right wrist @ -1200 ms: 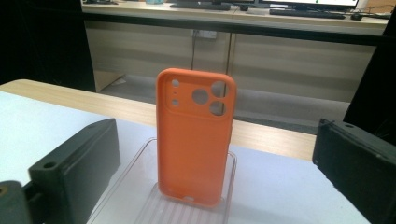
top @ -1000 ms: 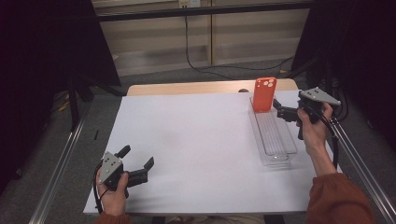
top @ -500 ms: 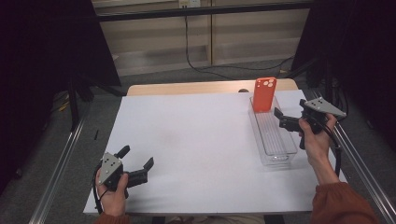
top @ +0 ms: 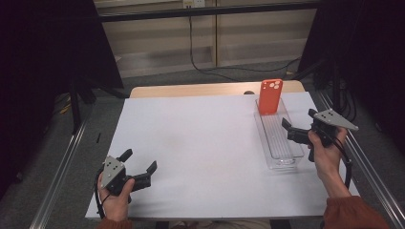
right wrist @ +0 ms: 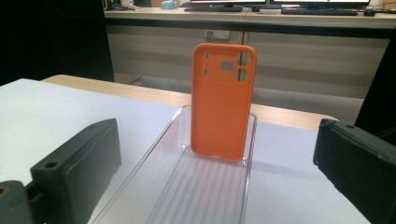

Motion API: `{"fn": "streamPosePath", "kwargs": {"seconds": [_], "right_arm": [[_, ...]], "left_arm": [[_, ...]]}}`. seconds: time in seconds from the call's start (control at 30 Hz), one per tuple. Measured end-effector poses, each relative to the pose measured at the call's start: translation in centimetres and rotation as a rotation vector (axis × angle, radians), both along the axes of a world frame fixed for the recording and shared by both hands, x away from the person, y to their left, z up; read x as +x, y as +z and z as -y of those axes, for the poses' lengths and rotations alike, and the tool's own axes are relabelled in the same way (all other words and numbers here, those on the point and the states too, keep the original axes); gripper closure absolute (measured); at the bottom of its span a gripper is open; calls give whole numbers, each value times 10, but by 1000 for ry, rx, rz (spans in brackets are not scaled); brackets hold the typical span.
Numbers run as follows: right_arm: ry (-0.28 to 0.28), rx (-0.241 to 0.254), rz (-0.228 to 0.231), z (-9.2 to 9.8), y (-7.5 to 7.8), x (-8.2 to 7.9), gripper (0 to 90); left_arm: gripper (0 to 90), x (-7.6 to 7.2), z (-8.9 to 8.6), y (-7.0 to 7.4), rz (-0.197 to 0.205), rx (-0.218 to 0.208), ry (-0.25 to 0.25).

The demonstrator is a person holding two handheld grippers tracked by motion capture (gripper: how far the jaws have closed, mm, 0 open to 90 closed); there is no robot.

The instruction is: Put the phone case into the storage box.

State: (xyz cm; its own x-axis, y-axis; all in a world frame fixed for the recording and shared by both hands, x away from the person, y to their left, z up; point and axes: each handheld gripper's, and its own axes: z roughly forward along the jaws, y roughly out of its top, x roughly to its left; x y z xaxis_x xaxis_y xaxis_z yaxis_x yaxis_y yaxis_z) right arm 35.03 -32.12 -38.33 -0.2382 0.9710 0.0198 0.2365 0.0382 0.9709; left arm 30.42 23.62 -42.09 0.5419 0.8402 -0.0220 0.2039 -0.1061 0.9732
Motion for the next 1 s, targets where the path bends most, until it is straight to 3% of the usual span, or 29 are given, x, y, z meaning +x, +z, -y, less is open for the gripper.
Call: {"fn": "streamPosePath", "kwargs": {"seconds": [0.77,1.0], "right_arm": [[-19,2,19,-1,-16,-44,0],[-44,24,12,0,-25,-57,0]], "left_arm": [[26,-4,0,1,8,-2,4],[26,-4,0,1,8,-7,3]]}}
